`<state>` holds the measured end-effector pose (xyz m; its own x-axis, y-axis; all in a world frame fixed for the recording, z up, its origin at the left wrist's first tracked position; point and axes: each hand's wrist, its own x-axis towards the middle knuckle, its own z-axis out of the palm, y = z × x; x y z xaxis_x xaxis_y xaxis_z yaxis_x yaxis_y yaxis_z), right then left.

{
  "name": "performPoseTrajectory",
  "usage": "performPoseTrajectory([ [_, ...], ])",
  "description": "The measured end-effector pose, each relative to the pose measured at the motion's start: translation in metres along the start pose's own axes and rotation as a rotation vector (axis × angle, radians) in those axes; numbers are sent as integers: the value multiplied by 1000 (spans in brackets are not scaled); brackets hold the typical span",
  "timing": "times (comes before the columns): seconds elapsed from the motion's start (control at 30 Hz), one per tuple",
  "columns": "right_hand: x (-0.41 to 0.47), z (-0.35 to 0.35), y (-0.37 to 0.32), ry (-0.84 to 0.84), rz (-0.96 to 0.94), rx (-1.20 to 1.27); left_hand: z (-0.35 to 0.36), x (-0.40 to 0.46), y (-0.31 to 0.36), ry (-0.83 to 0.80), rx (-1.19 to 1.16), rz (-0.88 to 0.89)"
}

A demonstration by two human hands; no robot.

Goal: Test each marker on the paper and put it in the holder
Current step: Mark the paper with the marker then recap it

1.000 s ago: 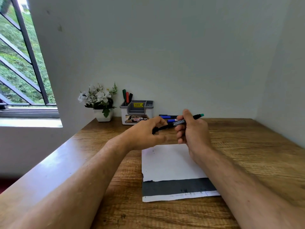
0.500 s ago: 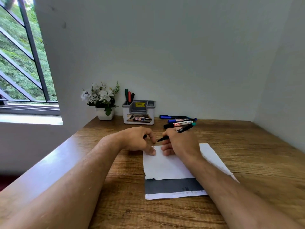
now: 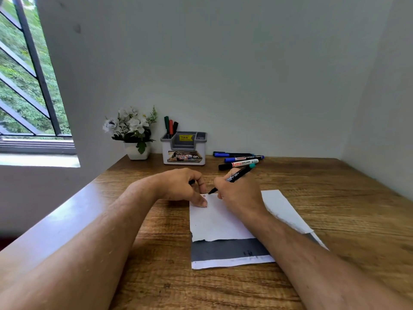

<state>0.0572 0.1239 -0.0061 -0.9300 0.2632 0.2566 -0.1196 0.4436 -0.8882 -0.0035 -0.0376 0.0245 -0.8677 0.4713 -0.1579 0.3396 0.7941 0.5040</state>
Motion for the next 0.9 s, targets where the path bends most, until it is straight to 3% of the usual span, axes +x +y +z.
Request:
performPoseTrajectory([
  [0.9, 2, 2, 0, -13, -8, -46, -1, -6, 7, -30, -13, 18],
])
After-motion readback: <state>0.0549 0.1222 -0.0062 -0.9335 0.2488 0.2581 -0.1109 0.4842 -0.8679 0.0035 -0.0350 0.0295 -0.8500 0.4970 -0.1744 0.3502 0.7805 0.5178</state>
